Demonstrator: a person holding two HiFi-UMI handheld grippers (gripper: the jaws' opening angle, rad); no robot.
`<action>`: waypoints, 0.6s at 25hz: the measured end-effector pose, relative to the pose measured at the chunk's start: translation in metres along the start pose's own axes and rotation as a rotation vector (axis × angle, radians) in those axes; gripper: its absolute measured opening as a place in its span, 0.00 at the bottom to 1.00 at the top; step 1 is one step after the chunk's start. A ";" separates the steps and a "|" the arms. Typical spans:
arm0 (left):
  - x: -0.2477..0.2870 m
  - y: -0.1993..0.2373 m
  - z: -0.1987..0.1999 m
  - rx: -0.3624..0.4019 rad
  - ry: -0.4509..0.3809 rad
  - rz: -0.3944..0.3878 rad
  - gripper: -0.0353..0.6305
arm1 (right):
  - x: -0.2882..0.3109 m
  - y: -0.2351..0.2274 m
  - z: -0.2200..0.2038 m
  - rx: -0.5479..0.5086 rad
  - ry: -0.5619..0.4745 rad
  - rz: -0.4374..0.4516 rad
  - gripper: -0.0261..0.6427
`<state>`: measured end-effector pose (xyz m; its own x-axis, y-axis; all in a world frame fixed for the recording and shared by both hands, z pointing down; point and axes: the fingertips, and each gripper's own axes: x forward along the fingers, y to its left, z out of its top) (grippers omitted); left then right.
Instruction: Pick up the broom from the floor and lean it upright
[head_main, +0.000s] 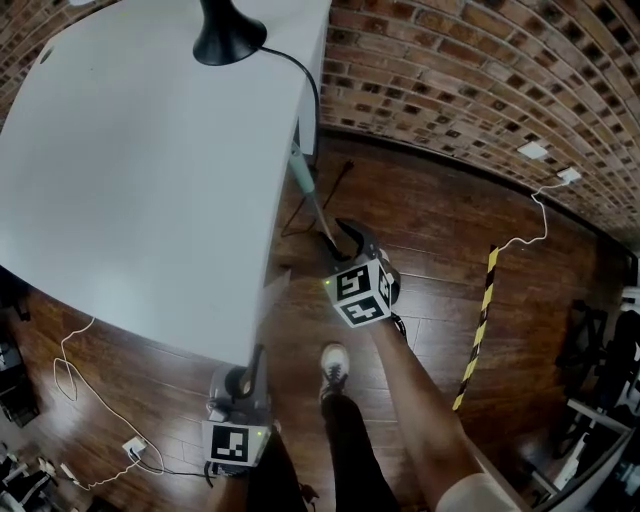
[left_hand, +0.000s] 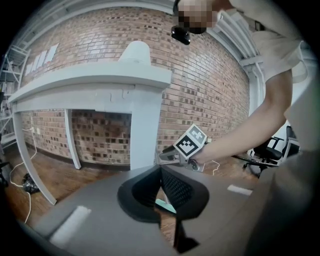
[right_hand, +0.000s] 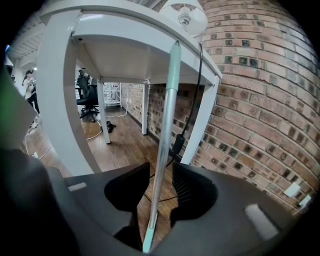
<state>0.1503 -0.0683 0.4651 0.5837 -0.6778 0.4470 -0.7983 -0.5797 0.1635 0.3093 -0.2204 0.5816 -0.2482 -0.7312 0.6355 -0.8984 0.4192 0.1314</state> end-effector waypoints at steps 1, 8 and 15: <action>-0.001 -0.001 0.002 0.007 -0.003 -0.003 0.06 | -0.003 -0.002 -0.001 0.005 -0.004 -0.010 0.26; -0.018 0.003 0.022 0.040 -0.027 0.009 0.06 | -0.050 -0.017 0.012 0.041 -0.068 -0.083 0.06; -0.061 0.006 0.075 0.094 -0.080 -0.015 0.06 | -0.139 -0.017 0.043 0.171 -0.137 -0.167 0.06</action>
<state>0.1210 -0.0643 0.3725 0.6082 -0.7007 0.3730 -0.7743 -0.6272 0.0844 0.3436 -0.1497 0.4582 -0.1278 -0.8535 0.5052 -0.9762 0.1984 0.0881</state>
